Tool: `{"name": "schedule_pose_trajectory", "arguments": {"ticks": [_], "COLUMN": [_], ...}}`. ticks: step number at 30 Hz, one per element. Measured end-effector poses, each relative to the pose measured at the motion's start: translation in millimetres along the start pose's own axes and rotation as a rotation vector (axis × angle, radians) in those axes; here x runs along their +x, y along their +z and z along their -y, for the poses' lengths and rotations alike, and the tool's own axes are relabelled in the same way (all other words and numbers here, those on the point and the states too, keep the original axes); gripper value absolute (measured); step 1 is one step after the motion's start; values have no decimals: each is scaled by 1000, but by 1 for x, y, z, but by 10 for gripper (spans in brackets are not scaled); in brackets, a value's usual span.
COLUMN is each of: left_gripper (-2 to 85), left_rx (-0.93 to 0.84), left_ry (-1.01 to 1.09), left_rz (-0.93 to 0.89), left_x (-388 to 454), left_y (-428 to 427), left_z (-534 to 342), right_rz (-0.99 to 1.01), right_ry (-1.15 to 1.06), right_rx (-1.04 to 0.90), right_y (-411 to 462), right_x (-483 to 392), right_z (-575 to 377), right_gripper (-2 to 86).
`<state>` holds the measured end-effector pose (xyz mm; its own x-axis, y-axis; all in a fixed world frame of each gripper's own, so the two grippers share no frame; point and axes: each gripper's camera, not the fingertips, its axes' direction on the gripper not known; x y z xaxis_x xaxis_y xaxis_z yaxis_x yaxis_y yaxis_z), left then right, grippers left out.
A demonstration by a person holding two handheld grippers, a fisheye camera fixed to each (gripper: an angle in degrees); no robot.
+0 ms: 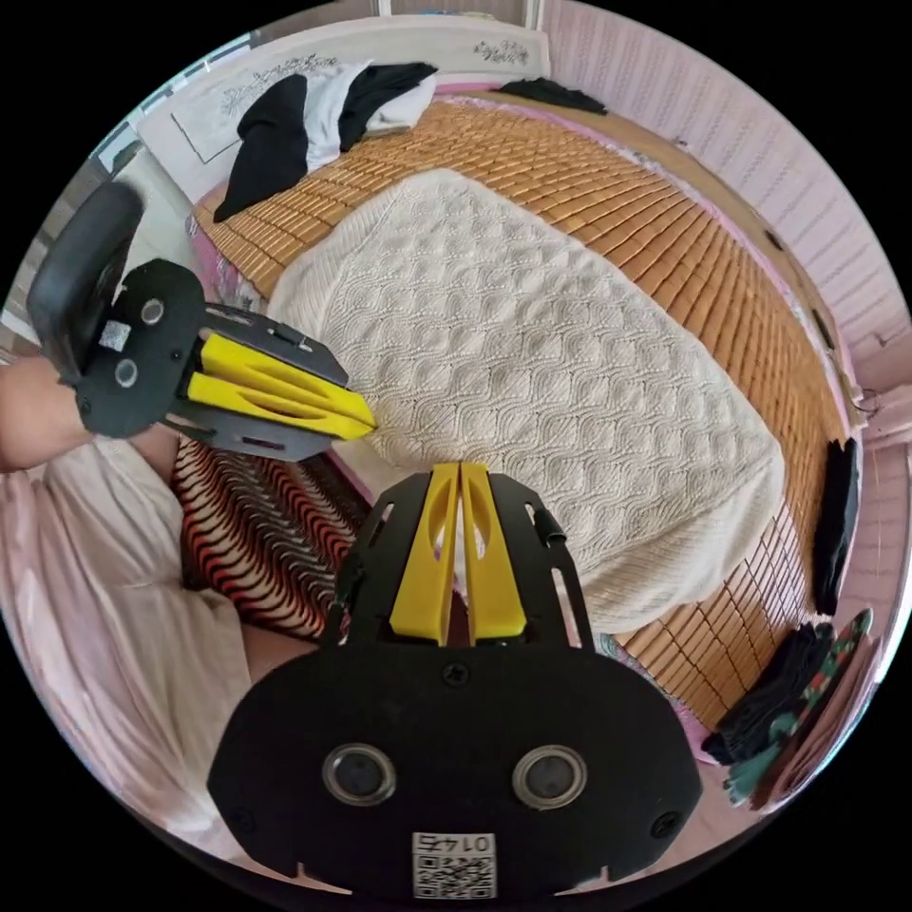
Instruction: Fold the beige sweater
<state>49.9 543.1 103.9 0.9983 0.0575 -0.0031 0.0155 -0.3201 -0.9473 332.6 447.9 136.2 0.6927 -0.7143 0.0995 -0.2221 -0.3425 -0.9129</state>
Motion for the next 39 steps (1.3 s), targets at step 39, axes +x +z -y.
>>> {"name": "schedule_pose_trajectory", "arguments": {"ticks": [39], "left_gripper": [44], "left_rx": [222], "left_ry": [2], "left_rz": [-66], "left_x": [108], "left_y": [33], "left_z": [-46], "right_rz": [68], "right_ry": [566], "right_rx": [356], "right_y": [-46], "right_x": [135], "right_z": [-123], "right_gripper": [41]}}
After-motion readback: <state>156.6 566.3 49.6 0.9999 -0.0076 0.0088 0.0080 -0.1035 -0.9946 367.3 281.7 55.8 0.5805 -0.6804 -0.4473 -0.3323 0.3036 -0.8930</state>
